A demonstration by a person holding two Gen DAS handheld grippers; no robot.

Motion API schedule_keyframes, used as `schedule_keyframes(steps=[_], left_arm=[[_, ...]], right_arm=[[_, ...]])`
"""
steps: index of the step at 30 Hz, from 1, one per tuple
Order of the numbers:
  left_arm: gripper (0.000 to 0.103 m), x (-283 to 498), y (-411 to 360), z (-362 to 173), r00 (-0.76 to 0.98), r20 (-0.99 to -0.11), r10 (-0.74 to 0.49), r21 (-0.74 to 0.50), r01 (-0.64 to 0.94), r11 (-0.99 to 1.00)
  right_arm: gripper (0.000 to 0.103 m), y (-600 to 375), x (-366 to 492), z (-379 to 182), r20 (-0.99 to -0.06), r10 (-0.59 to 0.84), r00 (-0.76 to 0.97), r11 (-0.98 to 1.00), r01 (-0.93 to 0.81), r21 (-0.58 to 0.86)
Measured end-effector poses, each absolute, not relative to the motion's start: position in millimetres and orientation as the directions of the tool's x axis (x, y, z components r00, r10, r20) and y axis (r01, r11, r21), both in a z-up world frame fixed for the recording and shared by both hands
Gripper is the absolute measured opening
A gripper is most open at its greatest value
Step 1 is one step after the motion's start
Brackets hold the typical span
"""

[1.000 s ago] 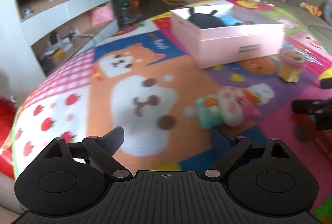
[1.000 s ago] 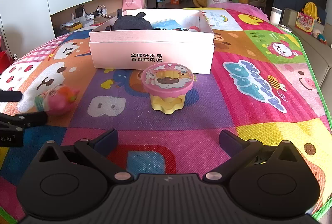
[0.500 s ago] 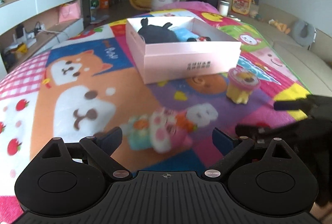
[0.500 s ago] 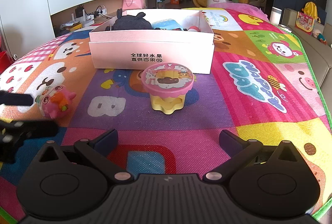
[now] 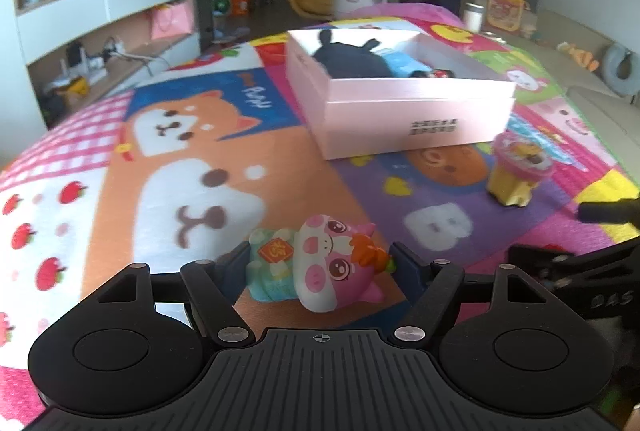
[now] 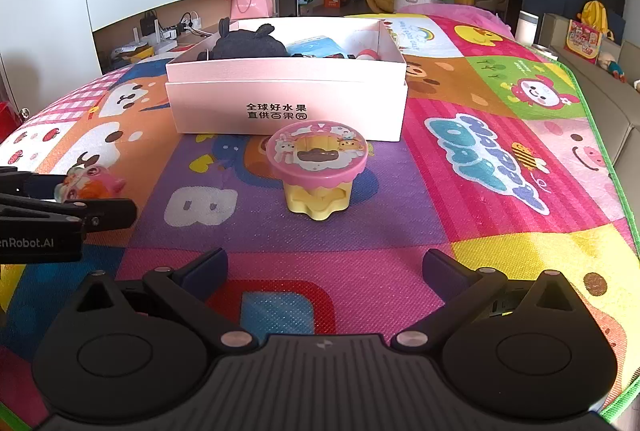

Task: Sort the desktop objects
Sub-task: 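Lift the pig figure with left gripper while right gripper grasps the pink-lidded yellow cup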

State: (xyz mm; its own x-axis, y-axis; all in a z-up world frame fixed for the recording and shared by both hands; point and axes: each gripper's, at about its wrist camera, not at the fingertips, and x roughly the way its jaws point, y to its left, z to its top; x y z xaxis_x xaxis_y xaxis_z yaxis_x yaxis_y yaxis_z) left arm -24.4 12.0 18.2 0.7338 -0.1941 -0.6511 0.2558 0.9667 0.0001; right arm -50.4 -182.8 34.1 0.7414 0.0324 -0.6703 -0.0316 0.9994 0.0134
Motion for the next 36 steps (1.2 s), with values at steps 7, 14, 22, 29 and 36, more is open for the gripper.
schedule_keyframes(steps=[7,14,22,29,36], left_arm=[[0.095,-28,17,14,0.735,-0.651,-0.192,-0.002,0.25,0.968],[0.096,-27,19,13,0.734,-0.65,-0.196,-0.015,0.246,0.969],[0.097,-27,22,13,0.735,-0.648,-0.201,-0.027,0.241,0.97],[0.097,-26,20,12,0.735,-0.65,-0.192,-0.018,0.237,0.971],[0.097,-26,19,13,0.741,-0.652,-0.161,-0.003,0.21,0.978]], right_arm=[[0.103,-177,-42,42,-0.628,0.014,0.778,0.997,-0.055,-0.047],[0.097,-173,-14,61,-0.572,0.006,0.821,0.995,-0.059,-0.075],[0.056,-170,-8,59,-0.625,0.026,0.78,0.993,-0.09,-0.072],[0.056,-176,-33,67,-0.617,0.034,0.786,0.993,-0.094,-0.065],[0.056,-178,-50,69,-0.612,0.025,0.79,0.993,-0.092,-0.078]])
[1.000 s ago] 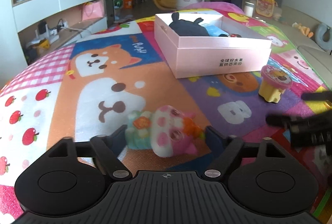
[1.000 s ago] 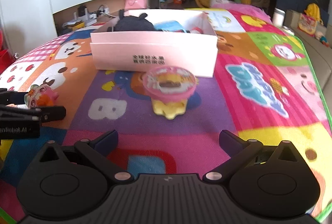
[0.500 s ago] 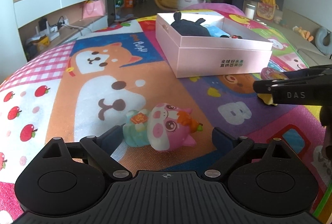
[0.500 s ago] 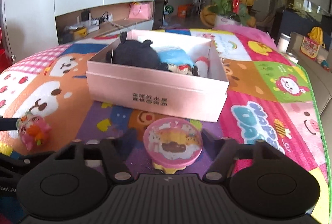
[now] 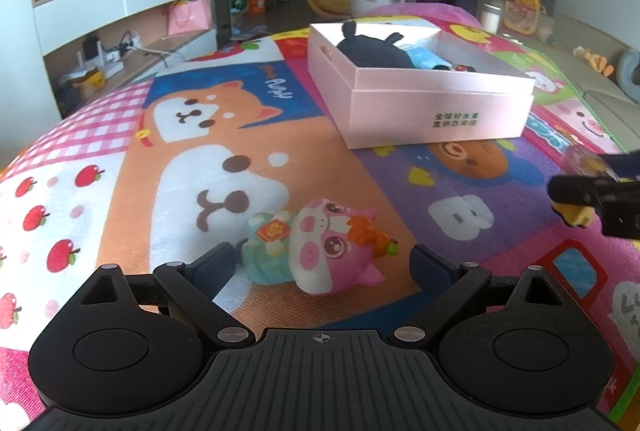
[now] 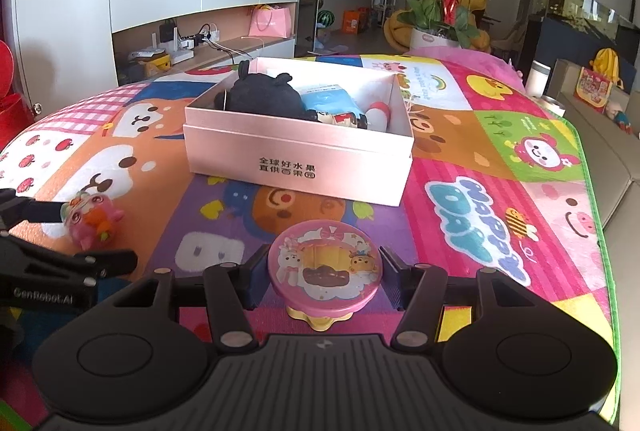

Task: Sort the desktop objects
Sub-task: 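Lift the pig figure with left gripper while right gripper grasps the pink-lidded yellow cup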

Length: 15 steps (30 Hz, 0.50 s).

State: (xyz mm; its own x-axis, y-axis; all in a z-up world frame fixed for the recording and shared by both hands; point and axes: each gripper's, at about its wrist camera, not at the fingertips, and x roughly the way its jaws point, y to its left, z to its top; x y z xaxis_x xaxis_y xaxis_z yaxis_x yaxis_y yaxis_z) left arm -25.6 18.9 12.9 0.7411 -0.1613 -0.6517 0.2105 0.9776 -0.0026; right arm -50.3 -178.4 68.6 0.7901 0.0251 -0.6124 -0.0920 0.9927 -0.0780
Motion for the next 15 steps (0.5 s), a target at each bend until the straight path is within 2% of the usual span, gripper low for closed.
schedule_keyframes(steps=[2,5,11,15], left_arm=[[0.092,-25,20,14,0.743,-0.65,-0.162,-0.007,0.208,0.978],[0.079,-26,18,15,0.747,-0.647,-0.154,0.004,0.205,0.979],[0.076,-33,11,20,0.748,-0.642,-0.169,0.024,0.24,0.971],[0.075,-50,1,30,0.738,-0.637,-0.224,0.044,0.324,0.945]], right_arm=[[0.056,-178,-54,68,-0.609,0.014,0.793,0.992,-0.088,-0.092],[0.056,-180,-57,68,-0.609,0.019,0.793,0.992,-0.09,-0.086],[0.056,-185,-67,71,-0.612,0.035,0.79,0.993,-0.096,-0.068],[0.056,-190,-77,74,-0.617,0.043,0.786,0.989,-0.12,-0.084]])
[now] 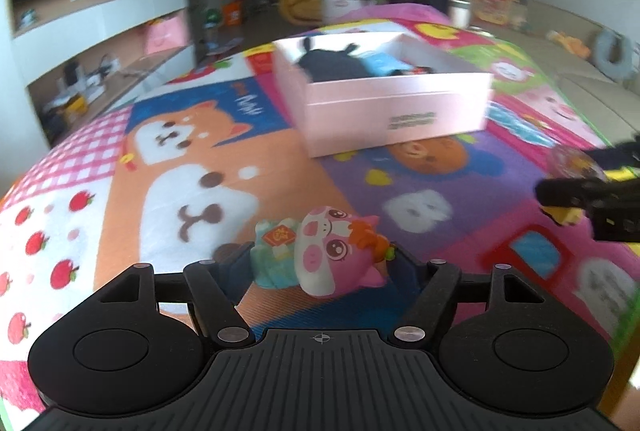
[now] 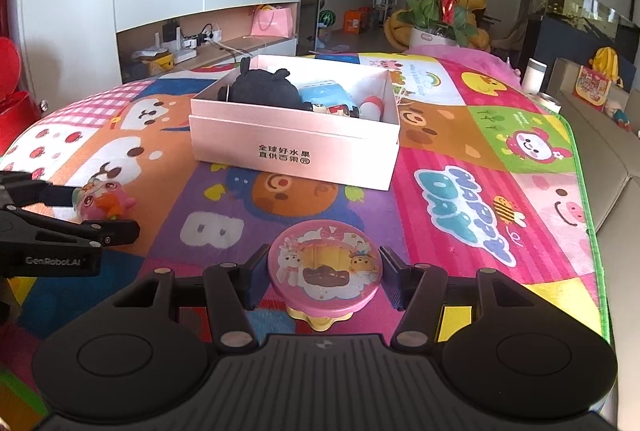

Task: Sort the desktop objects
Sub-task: 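Lift the pig figure with left gripper while right gripper grasps the pink-lidded yellow cup, then drop the pig figure into the pink box while right gripper drops the yellow cup in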

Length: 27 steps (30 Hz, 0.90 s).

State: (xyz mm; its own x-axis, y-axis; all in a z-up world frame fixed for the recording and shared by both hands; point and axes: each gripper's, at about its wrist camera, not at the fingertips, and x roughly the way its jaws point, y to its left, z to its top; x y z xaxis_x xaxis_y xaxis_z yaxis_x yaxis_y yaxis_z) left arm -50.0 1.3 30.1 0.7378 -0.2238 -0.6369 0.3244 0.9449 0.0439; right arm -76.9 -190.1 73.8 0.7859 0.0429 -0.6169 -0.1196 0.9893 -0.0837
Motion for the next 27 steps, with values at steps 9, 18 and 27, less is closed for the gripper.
schedule_keyframes(steps=[9,18,27], left_arm=[[0.075,-2,-37,105,0.825,-0.447,-0.345,0.093,0.427,0.899],[0.087,141,-70,117,0.879,-0.391,-0.272,0.133,0.346,0.929],[0.097,92,-28,85,0.848,-0.442,-0.292,0.063,0.354,0.933]], right_arm=[[0.056,-228,-79,108,-0.55,0.011,0.835,0.994,-0.067,-0.081],[0.056,-244,-46,117,-0.523,-0.012,0.852,0.998,-0.024,-0.062],[0.056,-243,-17,120,-0.491,-0.064,0.869,0.99,-0.007,-0.143]])
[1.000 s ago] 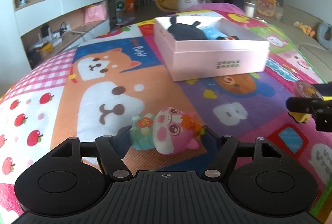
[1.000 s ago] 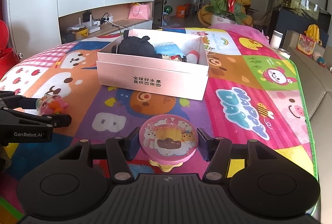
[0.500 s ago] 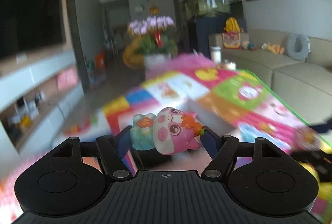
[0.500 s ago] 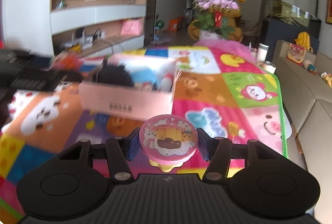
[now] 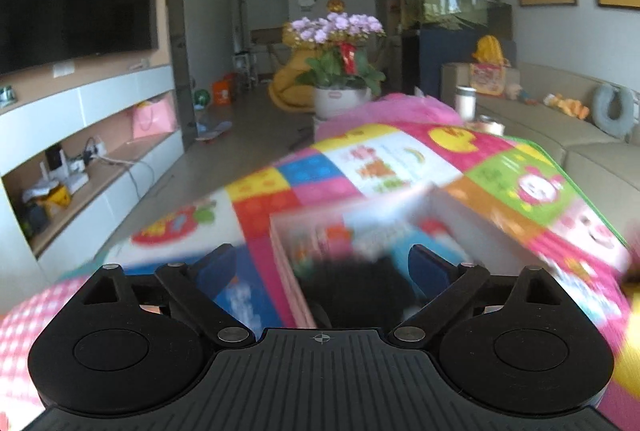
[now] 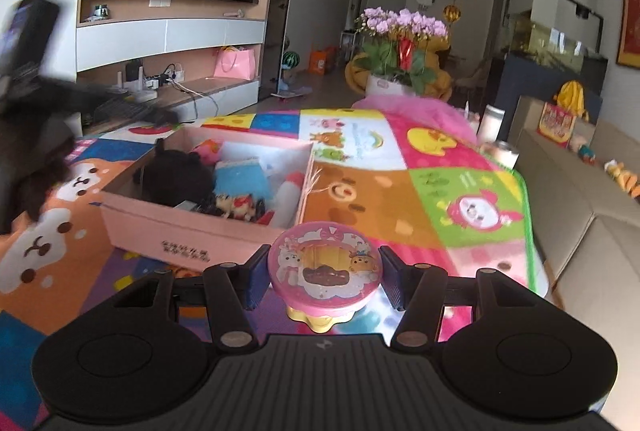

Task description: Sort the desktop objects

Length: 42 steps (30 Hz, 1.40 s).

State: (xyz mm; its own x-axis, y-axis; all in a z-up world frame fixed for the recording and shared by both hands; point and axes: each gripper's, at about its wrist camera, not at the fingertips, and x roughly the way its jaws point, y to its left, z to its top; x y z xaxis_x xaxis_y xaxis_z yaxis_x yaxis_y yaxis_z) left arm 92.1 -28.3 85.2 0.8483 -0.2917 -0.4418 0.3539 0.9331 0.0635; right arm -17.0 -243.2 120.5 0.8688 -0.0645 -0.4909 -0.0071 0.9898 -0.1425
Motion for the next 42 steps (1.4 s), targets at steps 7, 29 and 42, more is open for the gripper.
schedule_keyframes(steps=[7,29,42], left_arm=[[0.099,41,0,61,0.803,-0.517,-0.297,0.021,0.358,0.933],[0.103,0,10,24,0.749,-0.626,-0.219,-0.039,0.25,0.967],[0.103,-16,-4,18,0.778,-0.608,-0.162,-0.02,0.188,0.982]], right_arm=[[0.056,-238,47,167,-0.418,-0.003,0.909,0.997,-0.031,-0.076],[0.103,-239,17,118,-0.498,0.108,0.86,0.987,-0.033,0.157],[0.103,-195,-35,50,-0.655,0.098,0.749,0.995,-0.08,0.058]])
